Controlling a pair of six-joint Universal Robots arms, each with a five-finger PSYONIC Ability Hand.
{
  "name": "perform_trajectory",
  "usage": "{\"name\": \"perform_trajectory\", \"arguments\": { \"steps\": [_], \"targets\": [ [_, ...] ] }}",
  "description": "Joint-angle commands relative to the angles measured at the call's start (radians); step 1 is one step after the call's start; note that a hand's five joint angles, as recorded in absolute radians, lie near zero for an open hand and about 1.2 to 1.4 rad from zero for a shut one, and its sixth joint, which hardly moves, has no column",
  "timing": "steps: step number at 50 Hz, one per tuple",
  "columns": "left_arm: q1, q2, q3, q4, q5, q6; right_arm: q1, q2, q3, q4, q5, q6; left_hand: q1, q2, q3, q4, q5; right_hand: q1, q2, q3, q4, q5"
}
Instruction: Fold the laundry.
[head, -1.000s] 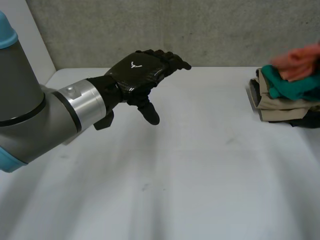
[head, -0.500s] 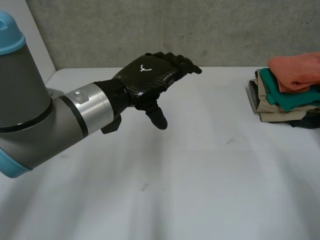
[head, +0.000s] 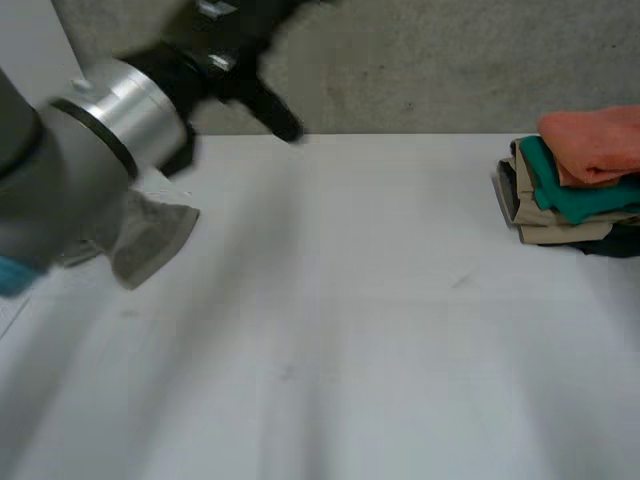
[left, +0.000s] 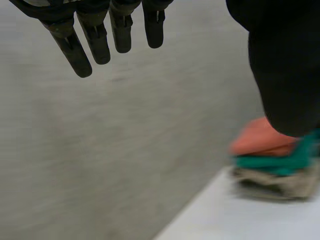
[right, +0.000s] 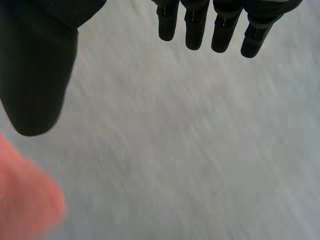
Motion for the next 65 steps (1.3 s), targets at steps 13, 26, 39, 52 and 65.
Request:
{"name": "perform_trajectory", "arguments": {
  "steps": [13,26,39,52,65],
  "targets": [
    [0.492,-0.481,0.043,0.122,-0.189,0.737,0.453,-0.004,0.450,0.061,-0.147,-0.182,-0.011,-0.018,-0.023,-0.013,-0.041,-0.048,-0.037,-0.032,-0.027,-0.040],
    [0.579,-0.833,0.231,0.409,0.045,0.794,0.448,0.079,0.510,0.064,-0.144,-0.214,0.009,0.003,-0.002,0.007,-0.021,-0.048,-0.037,-0.032,-0.027,-0.040],
    [0.457,-0.562,0.117,0.439,-0.122,0.670,0.438,0.079,0.524,0.064,-0.106,-0.218,1.204,1.197,1.193,1.202,1.174,-0.048,-0.037,-0.032,-0.027,-0.040],
    [0.220,0.058,-0.187,0.364,-0.143,0.095,0.436,0.073,0.518,0.064,-0.102,-0.214,1.204,1.197,1.193,1.202,1.174,-0.048,-0.037,-0.032,-0.027,-0.040],
    [-0.103,-0.171,-0.158,0.295,-0.145,-0.097,0.431,0.055,0.513,0.063,-0.092,-0.204,1.204,1.197,1.193,1.202,1.174,-0.048,-0.037,-0.032,-0.027,-0.040]
  ]
}}
